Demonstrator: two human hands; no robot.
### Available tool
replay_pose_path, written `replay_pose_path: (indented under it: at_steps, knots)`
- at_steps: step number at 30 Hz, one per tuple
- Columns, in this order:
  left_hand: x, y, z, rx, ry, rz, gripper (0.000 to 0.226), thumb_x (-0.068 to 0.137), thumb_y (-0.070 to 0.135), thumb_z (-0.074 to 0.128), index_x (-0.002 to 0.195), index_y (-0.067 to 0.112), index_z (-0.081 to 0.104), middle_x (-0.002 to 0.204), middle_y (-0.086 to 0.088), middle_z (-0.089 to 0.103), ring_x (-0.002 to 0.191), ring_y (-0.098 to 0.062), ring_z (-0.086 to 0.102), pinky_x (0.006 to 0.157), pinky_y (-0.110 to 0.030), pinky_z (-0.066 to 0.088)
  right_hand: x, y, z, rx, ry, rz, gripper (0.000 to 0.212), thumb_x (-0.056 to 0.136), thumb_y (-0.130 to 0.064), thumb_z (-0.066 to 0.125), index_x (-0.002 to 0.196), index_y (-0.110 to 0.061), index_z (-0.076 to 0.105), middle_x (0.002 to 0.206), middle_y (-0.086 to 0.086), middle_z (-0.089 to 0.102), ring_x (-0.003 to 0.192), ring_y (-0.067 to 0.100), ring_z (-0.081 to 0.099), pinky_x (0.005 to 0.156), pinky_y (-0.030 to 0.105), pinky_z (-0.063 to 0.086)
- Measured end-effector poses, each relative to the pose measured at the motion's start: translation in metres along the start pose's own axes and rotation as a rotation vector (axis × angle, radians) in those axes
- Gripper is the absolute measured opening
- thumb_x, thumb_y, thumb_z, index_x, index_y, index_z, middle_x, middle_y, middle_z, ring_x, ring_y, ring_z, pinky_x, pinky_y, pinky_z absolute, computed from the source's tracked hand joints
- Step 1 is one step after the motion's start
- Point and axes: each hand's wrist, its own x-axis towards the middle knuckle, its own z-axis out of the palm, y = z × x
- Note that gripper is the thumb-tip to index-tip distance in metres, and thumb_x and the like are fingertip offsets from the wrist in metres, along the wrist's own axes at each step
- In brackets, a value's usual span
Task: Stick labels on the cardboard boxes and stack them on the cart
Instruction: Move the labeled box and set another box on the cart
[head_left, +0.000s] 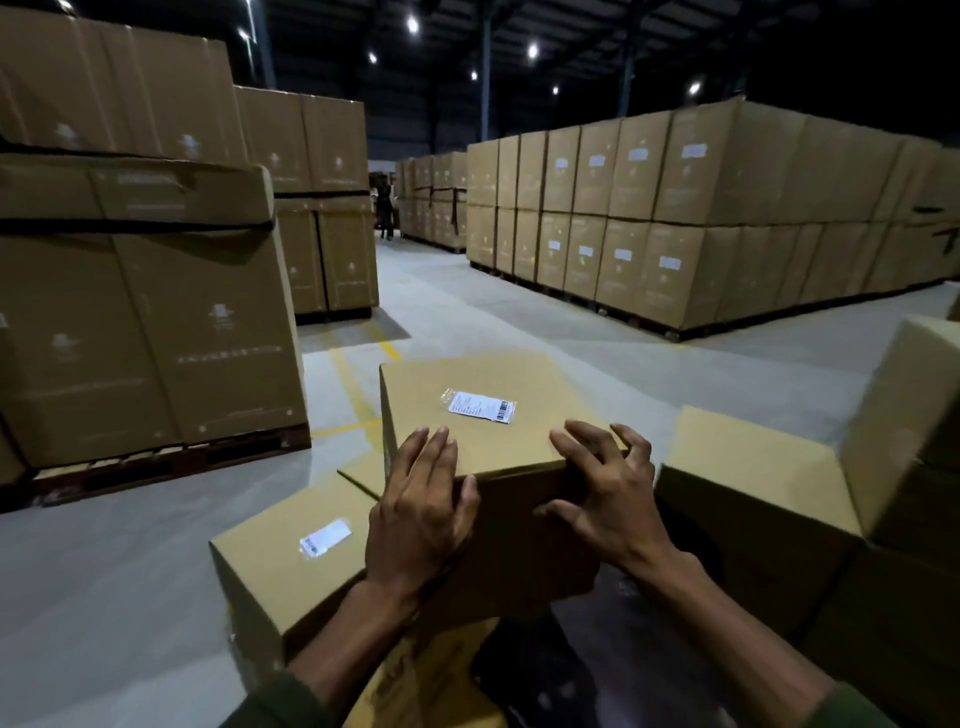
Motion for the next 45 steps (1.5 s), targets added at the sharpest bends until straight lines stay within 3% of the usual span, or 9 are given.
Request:
replay_pose_path:
  at_steps: [9, 18, 24, 29, 33, 35, 37, 40, 45]
  knots:
    - [-0.087, 0.081, -0.049, -0.113, -0.069, 0.126, 0.041, 0.096, 0.028, 0.049, 0.122, 0.002, 0.066, 0.132, -0.011, 0.062, 0.130, -0.029, 0.051, 0.101, -0.038, 0.049, -0.149, -0.016, -0.082, -0.066, 0.075, 0.137, 0.092, 0.054, -0.046, 0.092, 0.136, -0.031, 0.053, 0.144, -0.001, 0.049, 0.131, 0.043, 0.033, 0.090, 0.061, 0.045]
    - [-0.131, 0.149, -0.017, -0.276, -0.322, 0.223, 0.048, 0.096, 0.035, 0.044, 0.128, 0.003, 0.062, 0.135, -0.011, 0.061, 0.134, -0.028, 0.047, 0.095, -0.042, 0.055, -0.257, 0.009, -0.126, -0.195, -0.015, 0.414, 0.090, 0.054, -0.055, 0.089, 0.134, -0.034, 0.054, 0.145, -0.005, 0.048, 0.131, 0.040, 0.033, 0.089, 0.061, 0.045]
    - [-0.143, 0.165, 0.014, -0.295, -0.445, 0.300, 0.053, 0.096, 0.038, 0.041, 0.129, 0.003, 0.061, 0.136, -0.012, 0.059, 0.136, -0.029, 0.045, 0.104, -0.039, 0.039, -0.294, 0.026, -0.129, -0.297, -0.045, 0.524, 0.085, 0.055, -0.057, 0.088, 0.130, -0.030, 0.060, 0.141, 0.000, 0.051, 0.124, 0.038, 0.038, 0.086, 0.057, 0.048]
    - [-0.147, 0.167, 0.039, -0.327, -0.595, 0.266, 0.066, 0.097, 0.049, 0.031, 0.143, 0.005, 0.046, 0.152, -0.012, 0.043, 0.146, -0.025, 0.026, 0.105, -0.042, 0.040, -0.305, 0.039, -0.123, -0.369, -0.076, 0.593, 0.084, 0.059, -0.054, 0.087, 0.132, -0.023, 0.060, 0.143, 0.008, 0.050, 0.117, 0.035, 0.039, 0.088, 0.051, 0.053]
    - [-0.133, 0.166, 0.046, -0.388, -0.659, 0.191, 0.088, 0.093, 0.066, 0.003, 0.153, 0.007, 0.027, 0.162, -0.009, 0.019, 0.147, -0.016, -0.001, 0.114, -0.036, 0.016, -0.296, 0.049, -0.130, -0.390, -0.121, 0.568, 0.069, 0.077, -0.068, 0.064, 0.133, -0.028, 0.059, 0.142, 0.003, 0.051, 0.118, 0.032, 0.037, 0.087, 0.052, 0.052]
    - [-0.129, 0.164, 0.051, -0.386, -0.655, 0.202, 0.092, 0.093, 0.067, -0.004, 0.151, 0.005, 0.030, 0.161, -0.011, 0.024, 0.148, -0.019, 0.005, 0.113, -0.039, 0.015, -0.287, 0.052, -0.137, -0.374, -0.161, 0.605, 0.065, 0.082, -0.076, 0.042, 0.128, -0.035, 0.061, 0.138, -0.003, 0.053, 0.118, 0.028, 0.038, 0.087, 0.050, 0.046]
    - [-0.128, 0.160, 0.056, -0.345, -0.669, 0.240, 0.083, 0.100, 0.060, 0.003, 0.146, 0.001, 0.040, 0.155, -0.016, 0.036, 0.147, -0.027, 0.021, 0.111, -0.044, 0.022, -0.272, 0.054, -0.144, -0.335, -0.187, 0.641, 0.064, 0.082, -0.077, 0.032, 0.118, -0.037, 0.067, 0.128, -0.007, 0.058, 0.117, 0.023, 0.042, 0.088, 0.045, 0.038]
    - [-0.127, 0.157, 0.059, -0.307, -0.678, 0.272, 0.074, 0.104, 0.052, 0.010, 0.139, -0.001, 0.050, 0.146, -0.019, 0.048, 0.139, -0.033, 0.040, 0.107, -0.044, 0.037, -0.240, 0.062, -0.144, -0.255, -0.177, 0.627, 0.048, 0.088, -0.063, 0.046, 0.110, -0.028, 0.070, 0.115, -0.004, 0.062, 0.110, 0.020, 0.053, 0.085, 0.037, 0.037]
    - [-0.129, 0.156, 0.058, -0.287, -0.673, 0.268, 0.071, 0.104, 0.050, 0.014, 0.138, 0.001, 0.052, 0.145, -0.019, 0.049, 0.138, -0.032, 0.043, 0.106, -0.052, 0.043, -0.176, 0.077, -0.121, -0.092, -0.260, 0.633, 0.038, 0.091, -0.044, 0.061, 0.115, -0.016, 0.069, 0.112, 0.007, 0.063, 0.102, 0.023, 0.061, 0.089, 0.038, 0.050]
